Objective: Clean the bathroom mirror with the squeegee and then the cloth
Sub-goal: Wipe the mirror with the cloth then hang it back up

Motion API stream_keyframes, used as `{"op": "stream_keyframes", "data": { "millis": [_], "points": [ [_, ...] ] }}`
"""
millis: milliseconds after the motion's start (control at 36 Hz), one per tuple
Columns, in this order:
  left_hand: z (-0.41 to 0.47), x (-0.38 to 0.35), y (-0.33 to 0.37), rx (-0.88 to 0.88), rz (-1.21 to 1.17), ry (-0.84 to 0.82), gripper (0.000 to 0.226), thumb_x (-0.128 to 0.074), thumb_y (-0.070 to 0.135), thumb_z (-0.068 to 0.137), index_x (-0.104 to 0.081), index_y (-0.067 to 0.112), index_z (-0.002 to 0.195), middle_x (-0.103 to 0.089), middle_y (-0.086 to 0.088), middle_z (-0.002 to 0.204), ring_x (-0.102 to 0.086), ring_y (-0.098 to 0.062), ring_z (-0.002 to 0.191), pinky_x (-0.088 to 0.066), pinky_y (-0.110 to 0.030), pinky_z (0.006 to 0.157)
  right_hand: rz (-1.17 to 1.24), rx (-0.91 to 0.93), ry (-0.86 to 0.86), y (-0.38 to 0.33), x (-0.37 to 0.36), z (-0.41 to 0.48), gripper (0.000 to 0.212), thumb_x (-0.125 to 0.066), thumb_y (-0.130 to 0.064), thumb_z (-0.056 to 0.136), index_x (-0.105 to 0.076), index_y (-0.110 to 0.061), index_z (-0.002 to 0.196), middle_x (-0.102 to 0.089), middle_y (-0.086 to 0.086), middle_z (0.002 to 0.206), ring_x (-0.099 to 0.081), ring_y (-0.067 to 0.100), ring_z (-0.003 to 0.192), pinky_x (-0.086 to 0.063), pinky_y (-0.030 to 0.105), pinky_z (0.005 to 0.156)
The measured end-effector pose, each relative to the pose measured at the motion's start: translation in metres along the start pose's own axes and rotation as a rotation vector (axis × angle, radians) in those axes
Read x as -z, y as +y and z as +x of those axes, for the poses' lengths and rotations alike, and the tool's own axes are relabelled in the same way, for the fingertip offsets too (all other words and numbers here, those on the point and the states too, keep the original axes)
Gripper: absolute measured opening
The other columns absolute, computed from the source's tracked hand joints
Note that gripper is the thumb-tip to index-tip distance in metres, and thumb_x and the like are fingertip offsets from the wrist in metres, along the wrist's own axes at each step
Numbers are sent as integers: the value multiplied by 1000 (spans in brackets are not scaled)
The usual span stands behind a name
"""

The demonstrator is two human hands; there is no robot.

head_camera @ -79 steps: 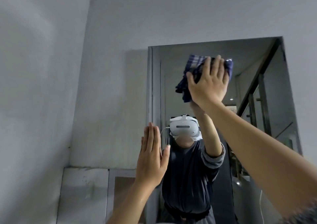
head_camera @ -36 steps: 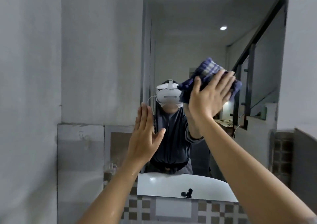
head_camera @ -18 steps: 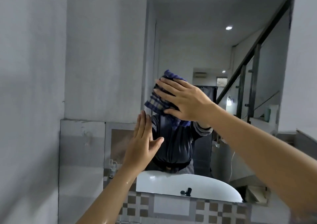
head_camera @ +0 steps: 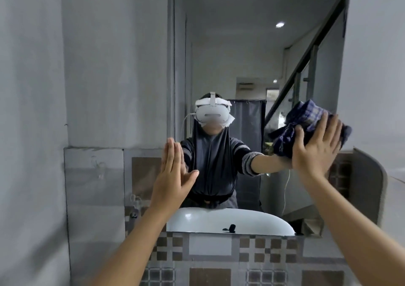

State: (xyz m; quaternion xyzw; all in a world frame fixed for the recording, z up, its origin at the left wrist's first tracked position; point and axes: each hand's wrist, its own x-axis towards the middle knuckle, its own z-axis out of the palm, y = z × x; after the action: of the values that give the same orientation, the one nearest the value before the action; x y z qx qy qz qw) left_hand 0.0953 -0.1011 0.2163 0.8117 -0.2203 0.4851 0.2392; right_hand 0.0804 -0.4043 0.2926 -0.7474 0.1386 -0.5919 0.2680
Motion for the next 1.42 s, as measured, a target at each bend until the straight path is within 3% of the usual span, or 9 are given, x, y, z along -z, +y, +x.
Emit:
{"op": "stream_keyframes", "data": {
  "millis": [167,361,472,583,833,972,1167,1333,1417],
  "points": [
    [-20,-6,-6,20,5,-62,92,-52,45,88,12,12,145,22,0,154,15,-15,142,-14,-38,116,143,-250,49,-49,-24,-52,73,-31,-52,89,-8,-16,149,-3,7,158,-1,21,145,-2,39,115],
    [-47,-16,-17,29,-40,-94,90,-52,43,88,13,18,145,21,3,154,12,-18,143,-9,-40,116,158,-53,-61,-125,-51,-90,74,-37,-50,92,-5,-16,149,3,7,158,5,20,145,3,37,115],
    [-53,-19,-19,48,-78,-77,98,-60,37,86,17,25,144,21,8,154,9,-16,143,-28,-46,112,111,225,-139,-168,-60,-96,73,-36,-50,93,-4,-16,149,3,8,158,5,21,145,3,36,116],
    [-55,-20,-20,50,-44,-82,98,-57,42,87,22,26,142,24,9,152,13,-12,142,-23,-43,114,18,647,-200,-189,-69,-94,68,-37,-44,91,-16,-12,147,-10,11,157,-8,25,145,0,34,115],
    [-55,-17,-27,-18,-76,-82,99,-62,38,83,15,23,145,18,4,155,4,-17,144,-41,-49,103,-317,1377,-272,-121,-43,-42,63,-36,-49,91,-30,-16,145,-24,7,154,-20,21,143,-14,37,116],
    [-54,-16,-25,-24,-46,-93,95,-56,42,86,14,15,145,20,2,154,8,-17,143,-22,-47,113,-395,1164,-242,-51,-8,0,67,-34,-54,92,-20,-20,148,-15,4,156,-11,18,144,-14,39,118],
    [-55,-15,-20,23,-39,-118,99,-59,40,85,16,18,145,23,4,153,4,-20,144,-43,-51,100,-197,469,-132,33,15,6,72,-31,-51,89,-9,-19,149,-5,5,158,-1,18,145,0,33,117],
    [-63,-19,-16,31,-41,-100,96,-54,39,87,21,18,143,21,-1,154,9,-17,143,-38,-48,105,154,-220,-7,26,-7,-48,70,-34,-48,91,-7,-18,149,-1,6,158,-3,24,145,-1,39,118],
    [-70,-22,-14,71,-63,-93,94,-51,42,88,19,15,144,25,4,153,-6,-24,144,-46,-40,99,124,-314,42,0,-20,-77,72,-33,-49,90,-11,-12,148,-5,10,157,-6,26,144,-4,44,118]
  ]
}}
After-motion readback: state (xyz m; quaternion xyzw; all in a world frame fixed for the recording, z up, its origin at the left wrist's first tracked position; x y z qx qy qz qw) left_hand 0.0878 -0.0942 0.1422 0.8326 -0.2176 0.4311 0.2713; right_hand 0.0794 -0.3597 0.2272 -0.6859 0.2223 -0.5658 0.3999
